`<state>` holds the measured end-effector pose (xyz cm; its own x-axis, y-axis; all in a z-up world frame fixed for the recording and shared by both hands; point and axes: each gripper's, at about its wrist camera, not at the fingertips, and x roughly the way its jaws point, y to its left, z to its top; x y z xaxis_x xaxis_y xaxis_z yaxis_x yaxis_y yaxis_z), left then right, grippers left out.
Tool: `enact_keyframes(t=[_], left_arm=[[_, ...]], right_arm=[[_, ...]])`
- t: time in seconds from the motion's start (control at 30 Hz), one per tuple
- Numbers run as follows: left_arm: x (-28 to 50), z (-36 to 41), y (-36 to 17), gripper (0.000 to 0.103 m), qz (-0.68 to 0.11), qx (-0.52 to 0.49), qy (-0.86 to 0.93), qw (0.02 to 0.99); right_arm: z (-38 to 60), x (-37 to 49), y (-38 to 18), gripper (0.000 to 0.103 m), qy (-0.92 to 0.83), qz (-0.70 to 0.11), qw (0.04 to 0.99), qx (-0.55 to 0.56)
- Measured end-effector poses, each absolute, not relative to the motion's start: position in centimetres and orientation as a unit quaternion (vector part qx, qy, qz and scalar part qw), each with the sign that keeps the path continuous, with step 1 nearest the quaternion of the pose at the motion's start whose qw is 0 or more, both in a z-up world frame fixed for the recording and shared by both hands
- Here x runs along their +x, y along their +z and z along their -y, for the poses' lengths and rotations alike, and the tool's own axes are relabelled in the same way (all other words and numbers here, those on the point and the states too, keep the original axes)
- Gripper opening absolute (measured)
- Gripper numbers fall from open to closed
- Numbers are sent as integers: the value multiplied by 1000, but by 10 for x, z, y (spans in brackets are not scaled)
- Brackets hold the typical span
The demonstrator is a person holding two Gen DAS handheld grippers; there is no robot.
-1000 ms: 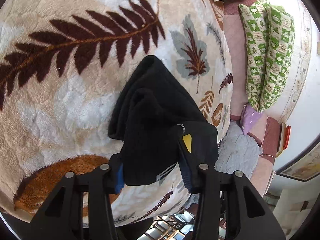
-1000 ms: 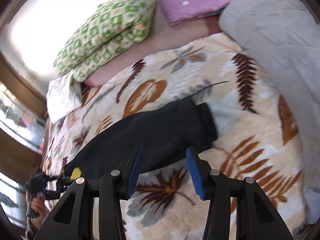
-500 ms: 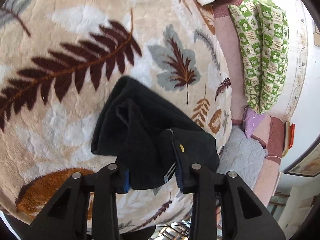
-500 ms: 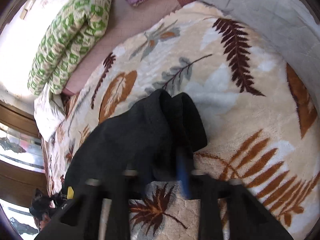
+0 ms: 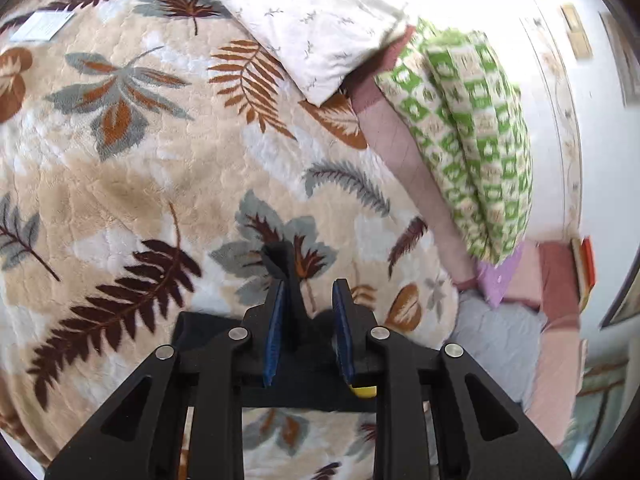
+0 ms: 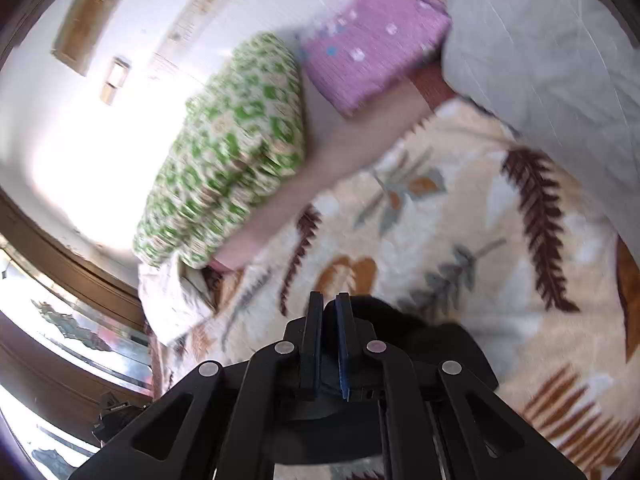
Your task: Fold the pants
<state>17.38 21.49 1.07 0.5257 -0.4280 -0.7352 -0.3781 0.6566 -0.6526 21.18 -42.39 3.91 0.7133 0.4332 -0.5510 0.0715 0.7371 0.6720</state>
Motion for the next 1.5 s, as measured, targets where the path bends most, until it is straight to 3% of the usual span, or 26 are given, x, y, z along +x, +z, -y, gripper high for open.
enact_keyframes(t=[0.17, 0.3, 0.4, 0.47, 0.6, 0.73, 0.83, 1.03, 1.3, 1.37, 1.43, 1.5], left_arm=[[148, -209, -58, 22, -566, -391, -11, 726], [129, -213, -85, 21, -585, -402, -7, 705], [121, -218, -79, 21, -578, -418, -20, 700], [118, -220, -66, 22, -568, -414, -27, 711], [121, -223, -45, 23, -553, -394, -48, 732], [134, -215, -49, 26, -565, -392, -52, 724], [140, -206, -52, 26, -573, -392, -64, 717], [137, -211, -52, 26, -577, -392, -78, 712], [132, -234, -56, 26, -570, -412, -77, 707], [131, -237, -58, 33, -568, -421, -73, 704], [129, -239, -58, 48, -561, -429, -67, 705], [127, -238, -58, 48, -554, -435, -65, 707]], right_arm=[[437, 199, -16, 6, 79, -419, 838, 340], [450, 178, -57, 6, 59, -448, 821, 349], [454, 172, -68, 6, 45, -469, 814, 340], [453, 169, -67, 13, 39, -478, 809, 339], [452, 148, -27, 14, -26, -436, 850, 294], [390, 140, 6, 16, 78, -432, 849, 293], [302, 146, -1, 33, 203, -470, 791, 335], [167, 151, -60, 33, 262, -561, 679, 395], [136, 159, -100, 34, 169, -571, 636, 491], [139, 159, -108, 39, 149, -558, 626, 525], [143, 159, -115, 44, 124, -541, 619, 555], [145, 157, -124, 45, 103, -530, 607, 583]])
